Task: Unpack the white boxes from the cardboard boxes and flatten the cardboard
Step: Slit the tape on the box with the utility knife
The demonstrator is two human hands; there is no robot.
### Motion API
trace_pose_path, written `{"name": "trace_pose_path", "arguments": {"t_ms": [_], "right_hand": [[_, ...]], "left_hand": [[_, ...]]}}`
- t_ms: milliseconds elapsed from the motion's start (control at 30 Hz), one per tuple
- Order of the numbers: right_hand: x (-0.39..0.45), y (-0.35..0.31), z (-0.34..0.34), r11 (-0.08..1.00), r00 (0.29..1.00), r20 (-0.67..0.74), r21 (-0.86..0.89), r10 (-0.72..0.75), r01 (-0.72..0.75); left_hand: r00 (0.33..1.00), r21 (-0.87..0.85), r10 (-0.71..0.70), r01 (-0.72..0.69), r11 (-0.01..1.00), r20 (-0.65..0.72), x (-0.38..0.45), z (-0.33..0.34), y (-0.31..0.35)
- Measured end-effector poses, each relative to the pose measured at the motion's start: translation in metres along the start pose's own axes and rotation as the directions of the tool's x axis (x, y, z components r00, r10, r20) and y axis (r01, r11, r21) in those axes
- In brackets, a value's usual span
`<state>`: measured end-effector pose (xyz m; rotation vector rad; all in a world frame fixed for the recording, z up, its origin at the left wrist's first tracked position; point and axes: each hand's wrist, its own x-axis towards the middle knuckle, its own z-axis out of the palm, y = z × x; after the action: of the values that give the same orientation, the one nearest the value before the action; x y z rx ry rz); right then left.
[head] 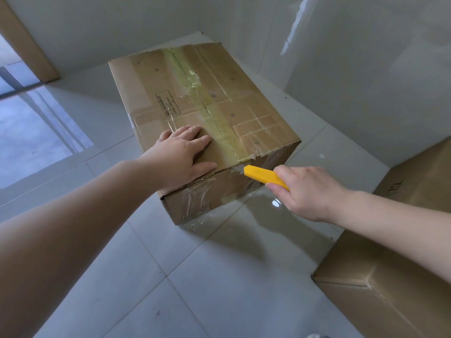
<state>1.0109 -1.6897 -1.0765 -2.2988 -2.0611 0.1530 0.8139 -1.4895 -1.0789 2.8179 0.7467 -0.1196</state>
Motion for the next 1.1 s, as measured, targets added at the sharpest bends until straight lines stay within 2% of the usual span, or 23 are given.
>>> {"name": "trace_pose_path", "arguments": {"t_ms": [133, 300, 467, 567, 700, 800, 1000, 1100], "right_hand": [[-0.01, 0.014, -0.005, 0.995, 1.0, -0.022, -0.099, 0.015, -0.017], [0.002, -0.003, 0.001, 0.999, 1.0, 0.002, -0.038, 0.025, -0.025], [-0.009, 0.013, -0.007, 0.992, 1.0, -0.014, -0.123, 0.028, -0.03], [-0.011, 0.008, -0.004, 0.995, 0.999, 0.0, -0.094, 0.038, -0.037], [-0.001, 0.005, 0.001, 0.996, 0.998, 0.011, -0.073, 0.058, -0.057], [-0.015, 0.015, -0.004, 0.993, 0.999, -0.033, -0.112, 0.042, -0.046], [-0.001, 0.0, 0.004, 0.998, 0.997, 0.051, -0.006, 0.065, -0.064], [-0.01, 0.017, 0.002, 0.995, 0.995, 0.042, -0.056, 0.089, -0.087]], "left_hand": [[1.0, -0.005, 0.014, -0.014, 1.0, 0.007, -0.003, -0.002, 0.001], [1.0, 0.026, 0.011, -0.011, 1.0, 0.003, -0.006, 0.001, 0.006], [1.0, 0.07, 0.004, -0.005, 0.998, 0.013, -0.008, -0.001, 0.01], [1.0, 0.075, 0.015, -0.015, 0.997, -0.001, -0.009, -0.001, 0.01], [0.985, 0.103, 0.077, -0.061, 0.993, -0.152, -0.01, 0.001, 0.013], [0.934, 0.229, 0.235, -0.175, 0.958, -0.271, -0.01, 0.004, 0.02], [0.923, 0.2, 0.344, -0.309, 0.93, -0.174, -0.004, 0.008, 0.031], [0.918, 0.208, 0.371, -0.338, 0.918, -0.142, -0.002, 0.005, 0.033]]}}
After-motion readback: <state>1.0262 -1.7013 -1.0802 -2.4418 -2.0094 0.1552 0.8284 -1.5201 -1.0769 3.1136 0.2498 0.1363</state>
